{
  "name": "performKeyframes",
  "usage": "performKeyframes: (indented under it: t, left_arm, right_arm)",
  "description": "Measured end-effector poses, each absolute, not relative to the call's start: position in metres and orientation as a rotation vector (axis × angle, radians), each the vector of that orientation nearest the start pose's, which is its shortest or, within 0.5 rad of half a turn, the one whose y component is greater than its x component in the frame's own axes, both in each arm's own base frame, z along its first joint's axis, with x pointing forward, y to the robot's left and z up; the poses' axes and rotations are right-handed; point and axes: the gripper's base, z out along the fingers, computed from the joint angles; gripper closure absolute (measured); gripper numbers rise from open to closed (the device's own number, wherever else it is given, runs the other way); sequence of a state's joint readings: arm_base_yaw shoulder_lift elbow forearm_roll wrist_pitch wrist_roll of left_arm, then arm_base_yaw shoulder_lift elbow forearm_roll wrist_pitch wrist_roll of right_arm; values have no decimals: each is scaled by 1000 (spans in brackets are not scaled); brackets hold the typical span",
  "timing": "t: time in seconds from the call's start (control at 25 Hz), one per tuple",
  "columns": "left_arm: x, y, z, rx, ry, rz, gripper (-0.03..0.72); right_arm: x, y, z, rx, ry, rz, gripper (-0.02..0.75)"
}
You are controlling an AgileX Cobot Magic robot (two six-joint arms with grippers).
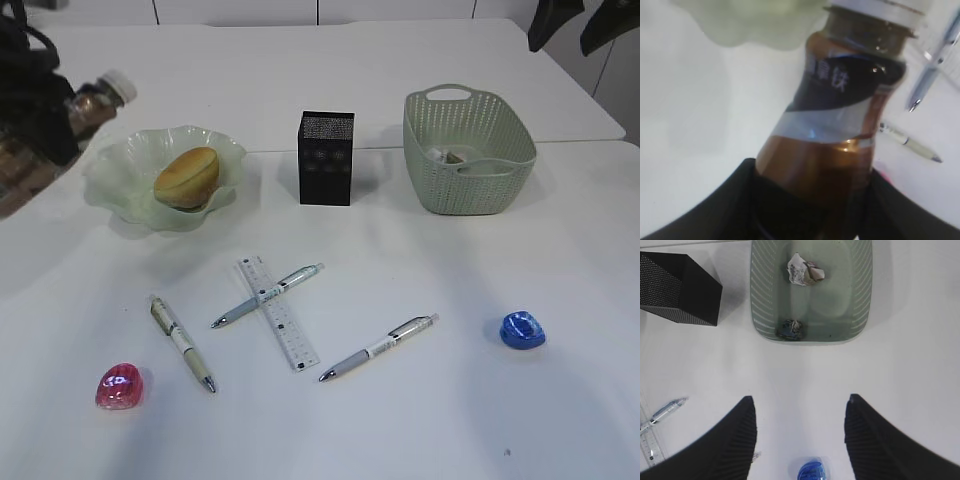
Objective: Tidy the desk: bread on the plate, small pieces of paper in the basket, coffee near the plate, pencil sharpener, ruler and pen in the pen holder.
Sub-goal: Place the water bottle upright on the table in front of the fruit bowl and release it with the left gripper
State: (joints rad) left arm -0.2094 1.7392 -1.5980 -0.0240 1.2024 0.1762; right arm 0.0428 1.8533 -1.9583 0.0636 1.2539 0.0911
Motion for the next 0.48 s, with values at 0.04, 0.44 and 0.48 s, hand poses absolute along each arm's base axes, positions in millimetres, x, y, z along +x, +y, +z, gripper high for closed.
performKeyframes:
  t: [0.04, 0.44, 0.48]
  left_arm:
    - [353, -79, 327, 520, 2732, -67, 314]
    - [300, -69, 392, 415, 2292, -103, 315]
    - [295, -67, 387, 407, 2267, -102, 315]
  right_arm:
    - [401, 23, 374, 69, 2634, 132, 290]
    - [401, 22, 374, 68, 2634, 115, 290]
    - [401, 22, 374, 68, 2634, 115, 290]
